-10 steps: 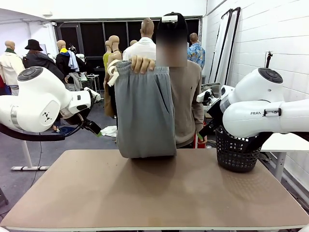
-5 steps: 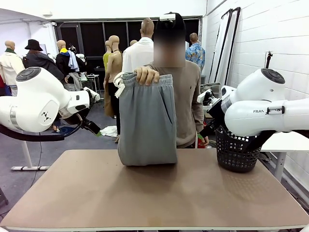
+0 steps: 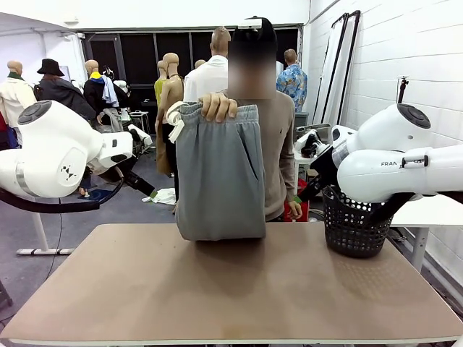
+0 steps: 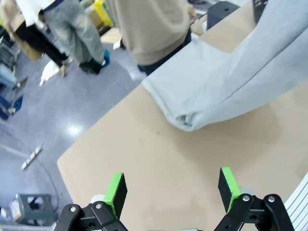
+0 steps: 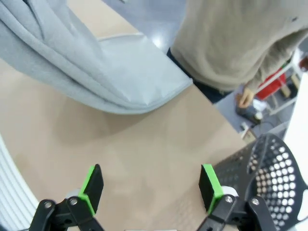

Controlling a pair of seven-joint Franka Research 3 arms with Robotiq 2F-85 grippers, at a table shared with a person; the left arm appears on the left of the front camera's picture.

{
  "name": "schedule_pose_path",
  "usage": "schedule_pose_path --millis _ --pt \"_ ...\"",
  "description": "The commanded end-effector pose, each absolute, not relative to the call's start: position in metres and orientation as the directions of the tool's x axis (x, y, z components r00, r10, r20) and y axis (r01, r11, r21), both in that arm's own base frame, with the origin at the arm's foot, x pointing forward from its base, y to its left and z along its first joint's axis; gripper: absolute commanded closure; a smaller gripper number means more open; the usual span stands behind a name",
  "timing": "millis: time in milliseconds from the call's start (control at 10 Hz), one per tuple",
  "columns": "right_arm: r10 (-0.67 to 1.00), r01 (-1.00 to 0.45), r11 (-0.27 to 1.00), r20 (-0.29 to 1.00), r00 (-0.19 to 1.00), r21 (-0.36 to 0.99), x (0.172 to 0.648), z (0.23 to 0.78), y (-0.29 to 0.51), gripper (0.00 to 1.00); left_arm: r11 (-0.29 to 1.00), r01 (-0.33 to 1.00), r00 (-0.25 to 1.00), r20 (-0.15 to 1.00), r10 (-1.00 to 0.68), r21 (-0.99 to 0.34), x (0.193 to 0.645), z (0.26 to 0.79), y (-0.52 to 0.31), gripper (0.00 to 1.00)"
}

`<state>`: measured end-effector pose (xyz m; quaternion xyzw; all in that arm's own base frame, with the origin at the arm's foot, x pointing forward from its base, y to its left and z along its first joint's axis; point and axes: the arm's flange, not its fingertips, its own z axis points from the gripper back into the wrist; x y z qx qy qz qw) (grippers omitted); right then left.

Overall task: Fold the training pants.
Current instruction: Grab both ends of the Training pants handed by a person.

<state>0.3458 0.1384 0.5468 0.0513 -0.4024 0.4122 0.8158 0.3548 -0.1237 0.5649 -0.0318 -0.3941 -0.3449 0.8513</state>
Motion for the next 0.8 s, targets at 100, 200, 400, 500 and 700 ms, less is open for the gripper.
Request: schedule_pose_path --millis 100,200,400,500,700 --pt "0.617 -0.802 0.536 0.771 0.160 -0.262 0.365 0.540 0.134 0.00 0.640 0.743 0.320 0.737 -0.595 0.194 0.364 0.557 -0.114 0.00" --pt "0.613 -0.824 0.502 0.780 0.124 -0.263 0.371 0.539 0.135 0.00 0.602 0.773 0.292 0.728 -0.621 0.203 0.366 0.557 -0.111 0.00" --pt "0.614 -0.853 0.440 0.787 0.057 -0.281 0.377 0.538 0.137 0.00 0.519 0.825 0.226 0.711 -0.666 0.224 0.368 0.556 -0.109 0.00" --pt "0.614 -0.857 0.427 0.788 0.040 -0.289 0.380 0.537 0.138 0.00 0.491 0.840 0.205 0.701 -0.683 0.232 0.369 0.556 -0.109 0.00" --pt "0.646 -0.864 0.410 0.762 0.048 -0.293 0.379 0.537 0.141 0.00 0.441 0.866 0.199 0.649 -0.735 0.235 0.364 0.560 -0.110 0.00"
